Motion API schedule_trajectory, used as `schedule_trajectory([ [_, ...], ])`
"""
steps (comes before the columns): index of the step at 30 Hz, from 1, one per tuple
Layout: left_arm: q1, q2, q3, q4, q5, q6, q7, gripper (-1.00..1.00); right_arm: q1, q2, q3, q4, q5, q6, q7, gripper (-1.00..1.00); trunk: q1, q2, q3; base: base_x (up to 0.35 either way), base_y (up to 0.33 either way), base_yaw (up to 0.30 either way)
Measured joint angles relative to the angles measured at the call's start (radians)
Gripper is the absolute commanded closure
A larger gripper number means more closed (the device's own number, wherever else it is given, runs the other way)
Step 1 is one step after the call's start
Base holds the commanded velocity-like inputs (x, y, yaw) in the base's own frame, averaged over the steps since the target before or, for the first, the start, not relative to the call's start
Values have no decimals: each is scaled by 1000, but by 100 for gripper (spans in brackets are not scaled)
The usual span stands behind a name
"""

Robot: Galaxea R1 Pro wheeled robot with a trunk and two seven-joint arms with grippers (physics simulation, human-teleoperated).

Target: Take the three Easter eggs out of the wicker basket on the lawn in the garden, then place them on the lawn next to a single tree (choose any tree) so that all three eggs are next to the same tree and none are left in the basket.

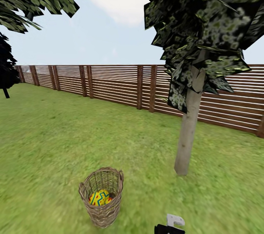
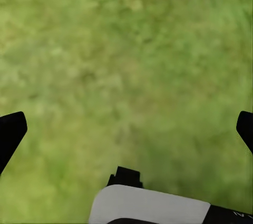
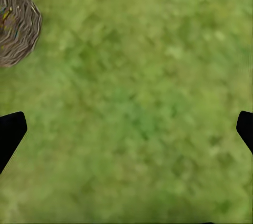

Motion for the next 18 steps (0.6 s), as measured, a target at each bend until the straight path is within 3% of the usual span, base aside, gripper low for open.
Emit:
schedule_trajectory([
  [18, 0, -1, 0, 0, -1, 0, 0, -100, 0, 0, 1, 0, 0, 0, 0, -100, 0, 0, 0, 159, 24, 0],
])
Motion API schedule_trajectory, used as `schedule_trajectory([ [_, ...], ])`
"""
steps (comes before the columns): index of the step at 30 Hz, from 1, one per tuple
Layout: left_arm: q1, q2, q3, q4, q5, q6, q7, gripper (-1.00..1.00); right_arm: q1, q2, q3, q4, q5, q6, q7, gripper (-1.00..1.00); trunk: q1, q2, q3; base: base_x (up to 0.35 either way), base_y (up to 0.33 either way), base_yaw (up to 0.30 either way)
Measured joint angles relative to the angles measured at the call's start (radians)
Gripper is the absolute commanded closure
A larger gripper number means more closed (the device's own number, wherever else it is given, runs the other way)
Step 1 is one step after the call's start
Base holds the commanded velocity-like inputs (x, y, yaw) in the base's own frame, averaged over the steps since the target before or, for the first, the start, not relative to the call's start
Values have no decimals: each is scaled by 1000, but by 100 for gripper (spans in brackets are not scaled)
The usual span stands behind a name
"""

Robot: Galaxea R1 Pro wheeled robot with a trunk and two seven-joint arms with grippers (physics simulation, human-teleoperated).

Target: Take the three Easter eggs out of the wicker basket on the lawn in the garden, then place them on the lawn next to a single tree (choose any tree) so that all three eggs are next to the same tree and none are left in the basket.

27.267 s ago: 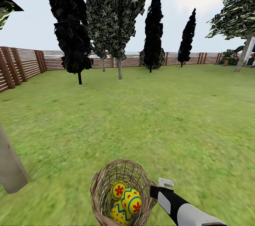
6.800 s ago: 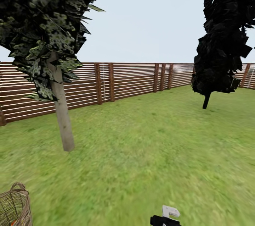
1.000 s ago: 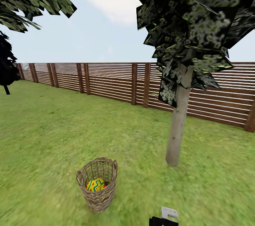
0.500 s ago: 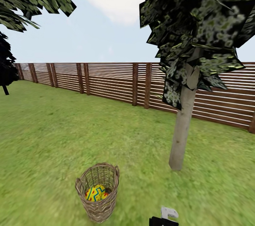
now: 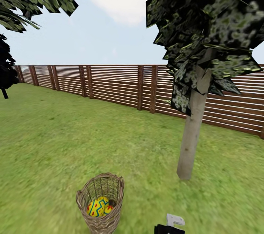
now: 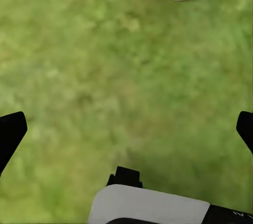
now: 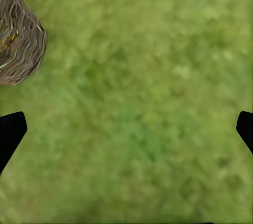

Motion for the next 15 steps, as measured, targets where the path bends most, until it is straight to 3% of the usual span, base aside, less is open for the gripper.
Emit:
schedule_trajectory([
  [5, 0, 1, 0, 0, -1, 0, 0, -100, 0, 0, 0, 0, 0, 0, 0, -100, 0, 0, 0, 222, 6, 0],
  [15, 0, 0, 0, 0, -1, 0, 0, -100, 0, 0, 0, 0, 0, 0, 0, -100, 0, 0, 0, 124, 38, 0],
])
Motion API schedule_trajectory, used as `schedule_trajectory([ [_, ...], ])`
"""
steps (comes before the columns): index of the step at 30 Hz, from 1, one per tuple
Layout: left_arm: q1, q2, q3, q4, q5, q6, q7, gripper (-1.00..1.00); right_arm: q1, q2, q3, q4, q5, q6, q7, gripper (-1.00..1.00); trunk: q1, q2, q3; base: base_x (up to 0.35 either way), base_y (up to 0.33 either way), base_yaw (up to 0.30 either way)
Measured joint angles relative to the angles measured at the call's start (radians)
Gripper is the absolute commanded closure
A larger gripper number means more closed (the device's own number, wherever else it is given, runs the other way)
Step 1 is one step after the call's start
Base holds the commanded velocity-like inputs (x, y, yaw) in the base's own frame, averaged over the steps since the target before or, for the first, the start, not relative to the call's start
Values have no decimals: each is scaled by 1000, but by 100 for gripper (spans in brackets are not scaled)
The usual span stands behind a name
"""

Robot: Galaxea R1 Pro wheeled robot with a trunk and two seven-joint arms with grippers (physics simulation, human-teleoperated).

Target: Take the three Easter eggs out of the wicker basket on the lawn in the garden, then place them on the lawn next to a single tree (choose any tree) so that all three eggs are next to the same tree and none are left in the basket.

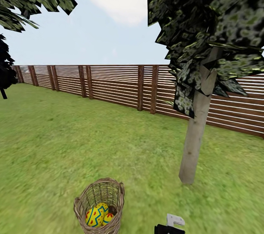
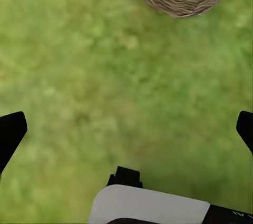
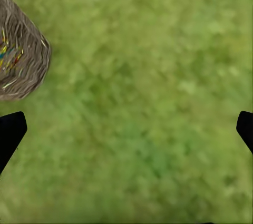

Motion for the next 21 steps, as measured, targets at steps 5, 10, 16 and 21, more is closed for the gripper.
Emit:
schedule_trajectory([
  [5, 0, -1, 0, 0, 0, 0, 0, -100, 0, 0, 0, 0, 0, 0, 0, -100, 0, 0, 0, 108, 40, 0],
  [10, 0, -1, 0, 0, 0, 0, 0, -100, 0, 0, 0, 0, 0, 0, 0, -100, 0, 0, 0, 52, 9, 0],
  [16, 0, 0, 0, 0, 0, 0, 0, -100, 0, 0, 0, 0, 0, 0, 0, -100, 0, 0, 0, 118, 2, 0],
  [21, 0, -1, 1, 0, 0, 0, 0, -100, 0, 1, 0, 0, -1, 0, 0, -100, 0, 0, 0, 43, -1, 24],
])
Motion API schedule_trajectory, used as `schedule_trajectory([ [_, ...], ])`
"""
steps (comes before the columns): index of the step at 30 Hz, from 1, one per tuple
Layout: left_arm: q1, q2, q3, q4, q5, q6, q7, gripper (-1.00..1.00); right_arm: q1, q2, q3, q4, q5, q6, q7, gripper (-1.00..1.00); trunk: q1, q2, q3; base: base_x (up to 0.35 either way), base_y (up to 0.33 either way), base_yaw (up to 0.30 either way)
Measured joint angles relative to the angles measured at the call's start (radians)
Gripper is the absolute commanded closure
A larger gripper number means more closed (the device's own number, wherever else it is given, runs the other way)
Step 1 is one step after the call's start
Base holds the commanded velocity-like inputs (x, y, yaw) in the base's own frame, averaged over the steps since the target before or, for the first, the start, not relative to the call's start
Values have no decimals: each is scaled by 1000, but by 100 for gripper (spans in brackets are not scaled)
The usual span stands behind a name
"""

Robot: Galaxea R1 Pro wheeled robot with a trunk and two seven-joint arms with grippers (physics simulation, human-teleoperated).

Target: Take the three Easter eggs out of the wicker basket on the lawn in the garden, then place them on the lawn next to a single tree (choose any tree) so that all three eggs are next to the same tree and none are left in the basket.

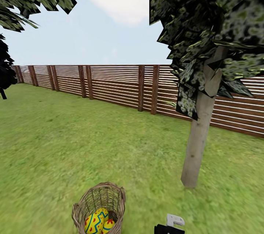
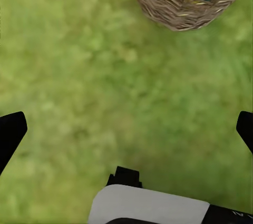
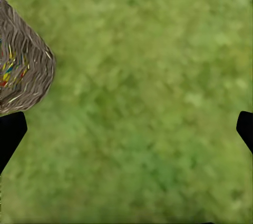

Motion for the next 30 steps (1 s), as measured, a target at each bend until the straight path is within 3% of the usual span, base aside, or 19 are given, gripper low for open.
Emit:
schedule_trajectory([
  [14, 0, 0, -1, 0, -1, 0, 0, -100, 0, 1, 0, 0, 1, 0, 0, -100, 0, 0, 0, 5, -119, 216],
  [25, 0, 1, -1, 0, -1, 0, 0, -100, 0, 0, -1, 0, 1, 0, 0, -100, 0, 0, 0, 0, -79, 34],
  [30, 5, 1, -1, -6, 1, -31, -1, -100, 0, 0, -1, 0, 1, 0, 0, -100, 0, 0, 0, 0, -6, 2],
])
